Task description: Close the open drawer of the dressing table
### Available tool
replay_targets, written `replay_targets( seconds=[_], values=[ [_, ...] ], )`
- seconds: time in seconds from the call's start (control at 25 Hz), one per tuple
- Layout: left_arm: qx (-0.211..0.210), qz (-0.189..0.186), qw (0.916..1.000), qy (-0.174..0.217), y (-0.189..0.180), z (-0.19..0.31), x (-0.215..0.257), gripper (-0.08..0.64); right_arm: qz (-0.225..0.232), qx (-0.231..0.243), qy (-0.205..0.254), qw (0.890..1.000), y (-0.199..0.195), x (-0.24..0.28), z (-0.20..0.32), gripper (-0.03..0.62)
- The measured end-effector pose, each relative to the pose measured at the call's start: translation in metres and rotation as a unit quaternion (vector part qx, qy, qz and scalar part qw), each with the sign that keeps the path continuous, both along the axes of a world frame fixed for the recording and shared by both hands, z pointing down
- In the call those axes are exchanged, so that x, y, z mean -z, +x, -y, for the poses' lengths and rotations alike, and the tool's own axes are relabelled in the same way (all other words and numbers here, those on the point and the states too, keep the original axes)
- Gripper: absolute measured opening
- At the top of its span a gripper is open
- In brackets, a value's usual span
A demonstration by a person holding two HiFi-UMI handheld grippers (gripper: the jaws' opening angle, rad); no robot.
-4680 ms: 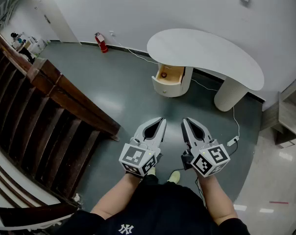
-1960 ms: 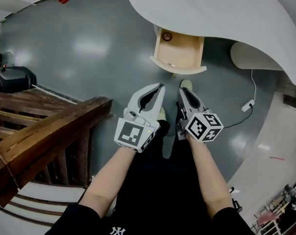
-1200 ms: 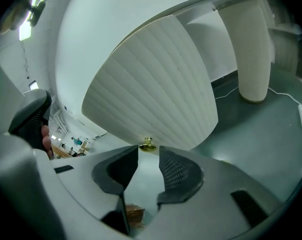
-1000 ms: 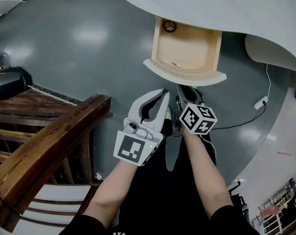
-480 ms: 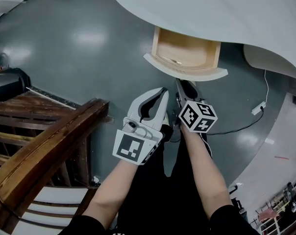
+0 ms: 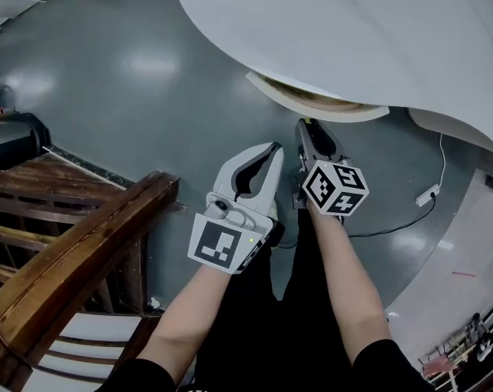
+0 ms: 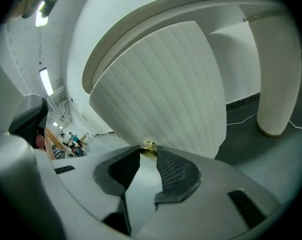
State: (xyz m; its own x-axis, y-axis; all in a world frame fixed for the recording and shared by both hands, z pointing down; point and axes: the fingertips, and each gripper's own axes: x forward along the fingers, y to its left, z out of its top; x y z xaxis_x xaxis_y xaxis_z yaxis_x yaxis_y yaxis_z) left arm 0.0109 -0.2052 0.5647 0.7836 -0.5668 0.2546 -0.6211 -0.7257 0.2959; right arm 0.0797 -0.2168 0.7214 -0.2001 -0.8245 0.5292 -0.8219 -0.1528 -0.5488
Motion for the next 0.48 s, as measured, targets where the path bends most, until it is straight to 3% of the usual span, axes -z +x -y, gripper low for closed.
replay_targets(
  seconds=[0.48],
  values=[
    [0.021,-0.005,0.9998,-0.003,0.003,0.033,-0.017,0.009,-0.031,0.002,0.033,0.999,0.023,0.003,0.053,0.114]
  ],
)
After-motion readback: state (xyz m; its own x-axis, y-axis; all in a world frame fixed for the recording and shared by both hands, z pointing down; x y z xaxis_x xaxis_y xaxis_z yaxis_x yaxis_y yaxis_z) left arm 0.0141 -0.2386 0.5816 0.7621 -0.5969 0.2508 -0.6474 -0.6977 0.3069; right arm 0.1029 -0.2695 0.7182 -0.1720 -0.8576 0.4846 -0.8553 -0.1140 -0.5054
